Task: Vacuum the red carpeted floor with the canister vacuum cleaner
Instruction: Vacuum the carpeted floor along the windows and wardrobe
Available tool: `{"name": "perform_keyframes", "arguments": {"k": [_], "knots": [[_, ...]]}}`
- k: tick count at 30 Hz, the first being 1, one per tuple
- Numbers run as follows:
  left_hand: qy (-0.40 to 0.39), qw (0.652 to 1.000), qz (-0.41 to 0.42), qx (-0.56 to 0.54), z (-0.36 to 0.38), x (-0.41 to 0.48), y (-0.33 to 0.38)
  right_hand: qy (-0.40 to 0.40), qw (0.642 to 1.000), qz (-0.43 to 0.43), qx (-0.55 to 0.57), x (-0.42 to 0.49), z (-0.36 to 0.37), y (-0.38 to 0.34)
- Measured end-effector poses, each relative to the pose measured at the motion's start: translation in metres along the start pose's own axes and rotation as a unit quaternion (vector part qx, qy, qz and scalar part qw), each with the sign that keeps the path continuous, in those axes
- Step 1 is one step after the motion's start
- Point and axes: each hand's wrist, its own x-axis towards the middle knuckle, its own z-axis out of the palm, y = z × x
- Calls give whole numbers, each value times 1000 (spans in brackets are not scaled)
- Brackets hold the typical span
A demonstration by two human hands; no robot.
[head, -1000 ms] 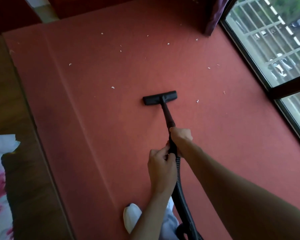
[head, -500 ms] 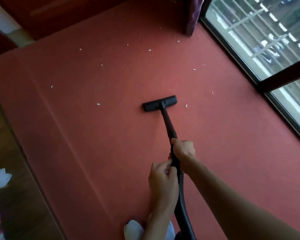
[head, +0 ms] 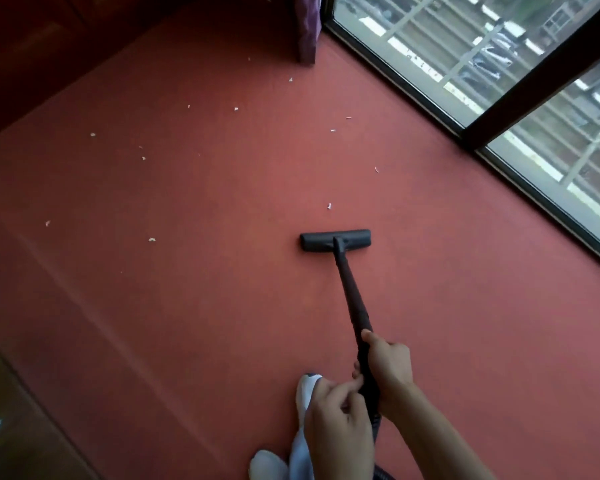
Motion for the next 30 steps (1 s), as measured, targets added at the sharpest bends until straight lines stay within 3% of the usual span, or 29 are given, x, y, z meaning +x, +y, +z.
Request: {"name": "perform_keyframes", "arguments": {"k": [9, 21, 30], "knots": [[-101, 994, -25, 38, 15, 27, 37, -4, 1000, -20, -3, 30, 8, -51], [-85, 996, -6, 35, 12, 111, 70, 21, 999, -45, 18, 66, 74, -116], [-135, 989, 31, 55, 18, 152, 90, 39, 996, -53, 65, 79, 85, -154]]}}
